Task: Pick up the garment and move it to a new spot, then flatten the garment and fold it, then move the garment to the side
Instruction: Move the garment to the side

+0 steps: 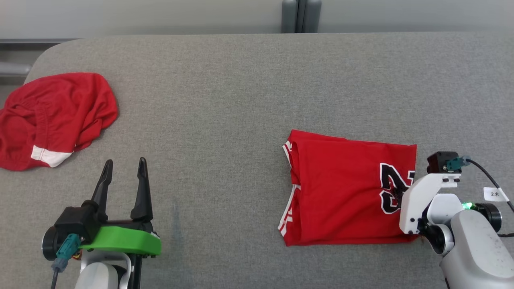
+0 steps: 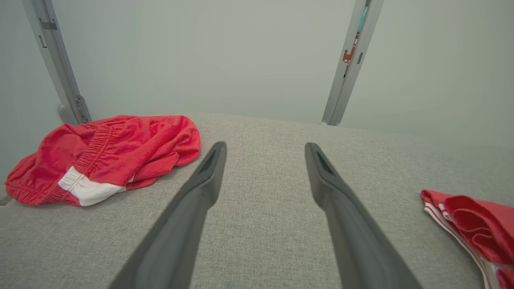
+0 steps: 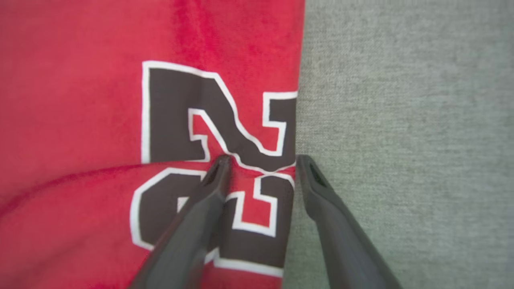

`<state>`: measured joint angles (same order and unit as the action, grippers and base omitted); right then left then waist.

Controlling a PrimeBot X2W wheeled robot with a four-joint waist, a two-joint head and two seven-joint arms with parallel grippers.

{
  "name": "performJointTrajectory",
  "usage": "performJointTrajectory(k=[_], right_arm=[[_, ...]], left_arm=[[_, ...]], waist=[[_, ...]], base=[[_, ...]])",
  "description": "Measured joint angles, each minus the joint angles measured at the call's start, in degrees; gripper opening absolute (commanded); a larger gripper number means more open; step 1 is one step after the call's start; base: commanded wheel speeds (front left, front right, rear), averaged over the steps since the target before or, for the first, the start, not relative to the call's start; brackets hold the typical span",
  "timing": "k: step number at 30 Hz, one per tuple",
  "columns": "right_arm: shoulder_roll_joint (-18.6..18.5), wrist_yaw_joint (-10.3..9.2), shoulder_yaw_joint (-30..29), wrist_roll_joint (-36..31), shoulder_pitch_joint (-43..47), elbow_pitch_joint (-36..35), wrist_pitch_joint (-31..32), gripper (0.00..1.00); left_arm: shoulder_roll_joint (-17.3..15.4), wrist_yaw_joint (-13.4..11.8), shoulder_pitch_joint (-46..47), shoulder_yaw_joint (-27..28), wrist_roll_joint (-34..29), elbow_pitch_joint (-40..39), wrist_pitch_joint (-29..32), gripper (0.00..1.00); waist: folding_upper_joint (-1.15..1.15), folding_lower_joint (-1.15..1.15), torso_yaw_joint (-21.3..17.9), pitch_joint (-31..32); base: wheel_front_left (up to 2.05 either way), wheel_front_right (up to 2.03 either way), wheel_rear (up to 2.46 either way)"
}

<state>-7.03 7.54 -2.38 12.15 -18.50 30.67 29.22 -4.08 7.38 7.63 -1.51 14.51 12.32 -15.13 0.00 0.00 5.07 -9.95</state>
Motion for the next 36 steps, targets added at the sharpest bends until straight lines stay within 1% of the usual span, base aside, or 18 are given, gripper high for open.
performJointTrajectory(k=[2, 5, 8, 10, 14, 18, 21, 24, 30, 36], right_arm=[[-1.5, 0.01, 1.6, -0.3, -0.7, -0.6, 0.2, 0.00], [-4.7, 0.10, 5.3, -1.4, -2.4, -2.2, 1.0, 0.00], [-9.2, 0.04, 8.3, -1.3, -6.5, -3.8, 0.9, 0.00], [-13.0, 0.01, 10.0, -1.3, -9.9, -4.7, 0.2, 0.00], [-19.0, 0.01, 10.6, -0.5, -14.8, -4.2, -2.4, 0.00], [-23.2, 0.01, 8.7, -0.2, -18.2, -1.7, -6.5, 0.00], [-25.1, 0.01, 6.0, -0.4, -20.3, 0.5, -10.3, 0.00], [-26.1, 0.01, 2.9, -1.9, -22.8, 2.6, -14.1, 0.00], [-26.3, 0.01, -3.4, -5.4, -26.5, 8.3, -20.7, 0.00], [-26.5, 0.01, -6.5, -9.2, -29.8, 12.3, -24.0, 0.00]], left_arm=[[0.0, 0.0, 0.0, 0.2, 0.0, -0.2, 0.0, 1.00], [-0.1, 0.0, 0.0, 0.2, 0.0, -1.0, 0.0, 1.00], [-0.3, 0.0, 0.6, 0.5, -0.2, -2.7, 0.0, 1.00], [-0.5, 0.0, 1.6, 0.3, -0.4, -3.7, 0.0, 1.00], [-1.2, 0.0, 4.0, -0.6, -0.6, -6.0, 0.0, 1.00], [-2.6, 0.0, 6.4, -2.3, -1.1, -8.3, 0.0, 1.00], [-3.8, 0.0, 8.3, -3.5, -1.6, -9.1, 0.0, 1.00], [-5.0, 0.0, 10.6, -4.1, -1.9, -10.4, 0.0, 1.00], [-7.1, 0.0, 13.7, -5.2, -2.5, -11.9, 0.0, 1.00], [-8.4, 0.0, 14.8, -5.9, -2.6, -12.7, 0.0, 1.00]], waist=[[0.00, 0.00, 0.1, -0.3], [0.00, 0.00, -0.7, -0.8], [0.00, 0.00, -1.8, -1.6], [0.00, 0.00, -2.9, -2.5], [0.01, 0.00, -4.8, -5.0], [0.01, 0.00, -7.1, -8.0], [0.01, 0.00, -8.7, -10.4], [0.00, 0.00, -10.3, -13.0], [0.01, 0.01, -13.0, -18.1], [0.00, 0.01, -14.9, -22.4]], base=[[0.00, 0.00, 0.00], [0.00, 0.00, 0.00], [0.00, 0.00, 0.00], [0.00, 0.00, 0.00], [0.00, 0.00, 0.00], [0.00, 0.00, 0.00], [0.00, 0.00, 0.00], [0.00, 0.00, 0.00], [0.00, 0.00, 0.00], [0.00, 0.00, 0.00]])
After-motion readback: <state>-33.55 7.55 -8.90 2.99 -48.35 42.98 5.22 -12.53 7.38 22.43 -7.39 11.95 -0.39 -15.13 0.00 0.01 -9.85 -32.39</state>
